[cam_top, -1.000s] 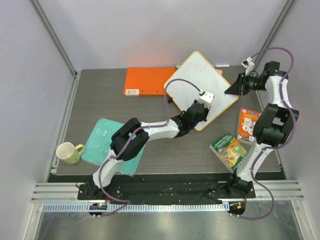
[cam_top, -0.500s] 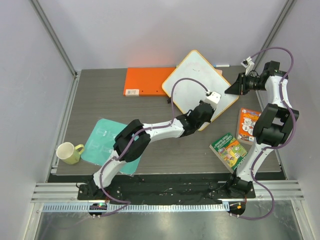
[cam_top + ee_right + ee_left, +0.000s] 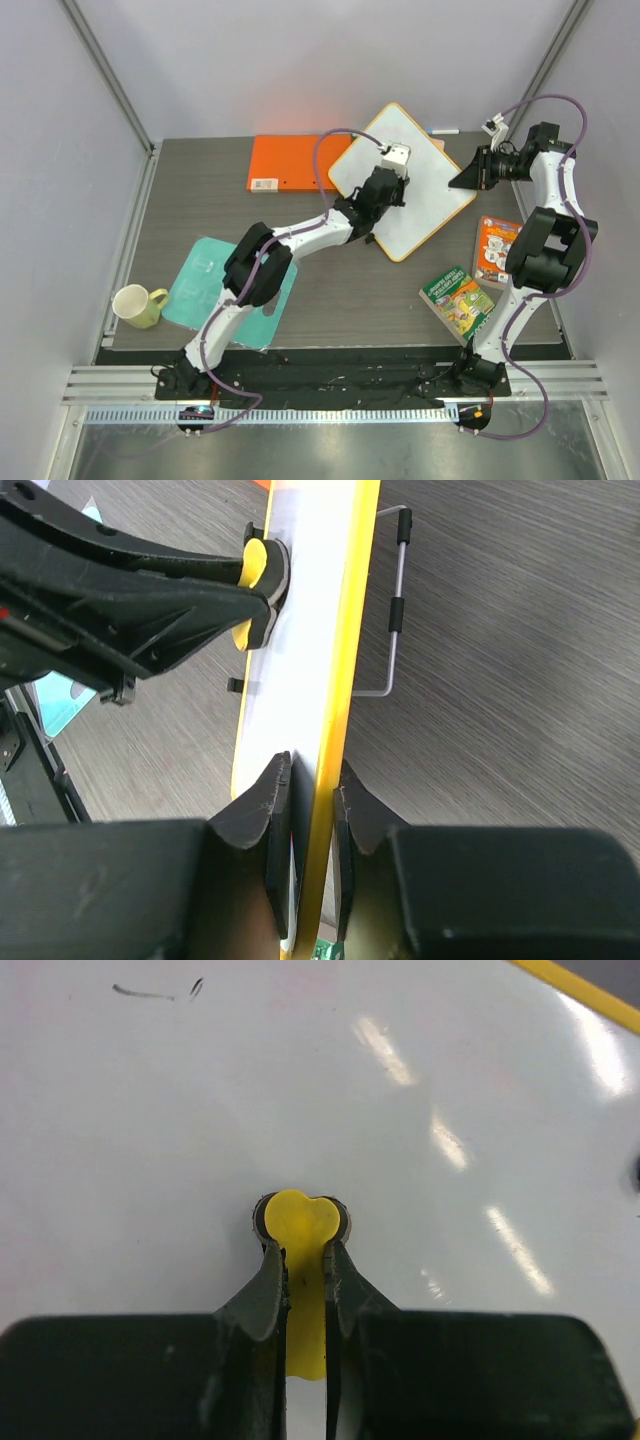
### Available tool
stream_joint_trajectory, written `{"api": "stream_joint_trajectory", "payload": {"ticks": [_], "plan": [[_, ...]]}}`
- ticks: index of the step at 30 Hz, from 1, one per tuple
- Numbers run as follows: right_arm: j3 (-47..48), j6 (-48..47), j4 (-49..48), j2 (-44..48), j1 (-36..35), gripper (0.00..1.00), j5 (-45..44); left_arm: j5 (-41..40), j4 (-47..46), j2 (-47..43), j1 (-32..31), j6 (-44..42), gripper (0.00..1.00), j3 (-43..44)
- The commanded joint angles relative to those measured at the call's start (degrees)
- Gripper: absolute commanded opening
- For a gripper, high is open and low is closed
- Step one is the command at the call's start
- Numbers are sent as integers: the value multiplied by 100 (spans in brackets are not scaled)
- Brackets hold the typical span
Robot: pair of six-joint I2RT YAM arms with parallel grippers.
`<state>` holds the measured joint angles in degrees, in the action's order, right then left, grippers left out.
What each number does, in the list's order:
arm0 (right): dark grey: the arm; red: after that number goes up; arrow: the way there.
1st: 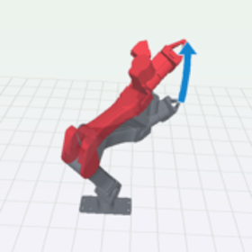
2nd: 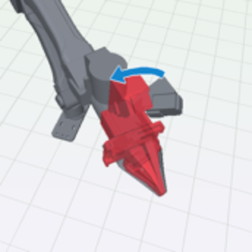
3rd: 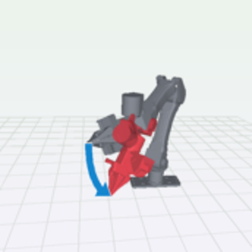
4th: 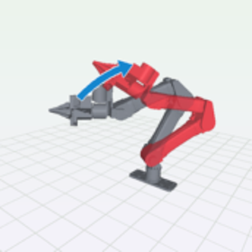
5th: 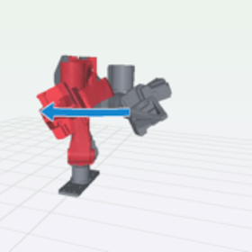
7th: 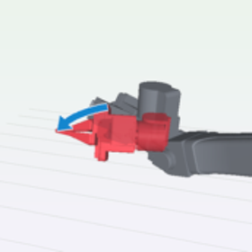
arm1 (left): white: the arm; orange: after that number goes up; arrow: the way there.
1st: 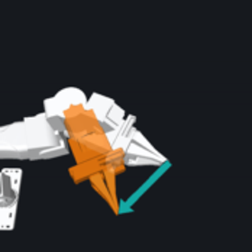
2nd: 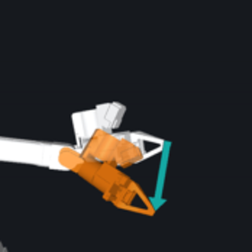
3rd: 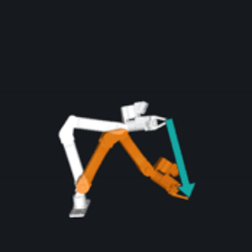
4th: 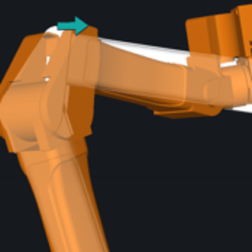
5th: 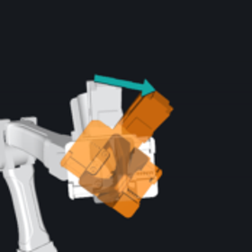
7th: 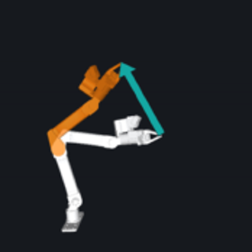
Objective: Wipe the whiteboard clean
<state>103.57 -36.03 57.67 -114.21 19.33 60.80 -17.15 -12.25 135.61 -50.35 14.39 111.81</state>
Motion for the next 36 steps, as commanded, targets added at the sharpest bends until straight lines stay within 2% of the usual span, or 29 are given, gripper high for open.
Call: {"api": "stream_joint_trajectory", "payload": {"ticks": [1, 11, 15, 17, 22, 29, 36], "plan": [[-47, -589, 139, 242, -272, 1, -252, 10, -5, -254, 349, 730, 0, -826], [-100, -624, 148, 224, -272, 1, -209, 537, -277, -299, 1571, 2681, 0, -1416], [-109, -625, 131, 233, -272, 1, -217, 160, -541, -290, 1739, 2912, 0, -1539], [-100, -616, 139, 224, -272, 1, -209, 115, -594, -211, 1739, 2876, 0, -1417], [-82, -607, 139, 224, -272, 1, -235, 983, -875, 35, 1660, 2736, 0, -1091], [-100, -616, 139, 189, -272, 1, -200, 932, -2333, -219, 1159, 2278, 0, -1960], [-100, -624, 139, 224, -272, 1, -191, 1258, -2651, 0, 931, 2717, 0, -2074]]}}
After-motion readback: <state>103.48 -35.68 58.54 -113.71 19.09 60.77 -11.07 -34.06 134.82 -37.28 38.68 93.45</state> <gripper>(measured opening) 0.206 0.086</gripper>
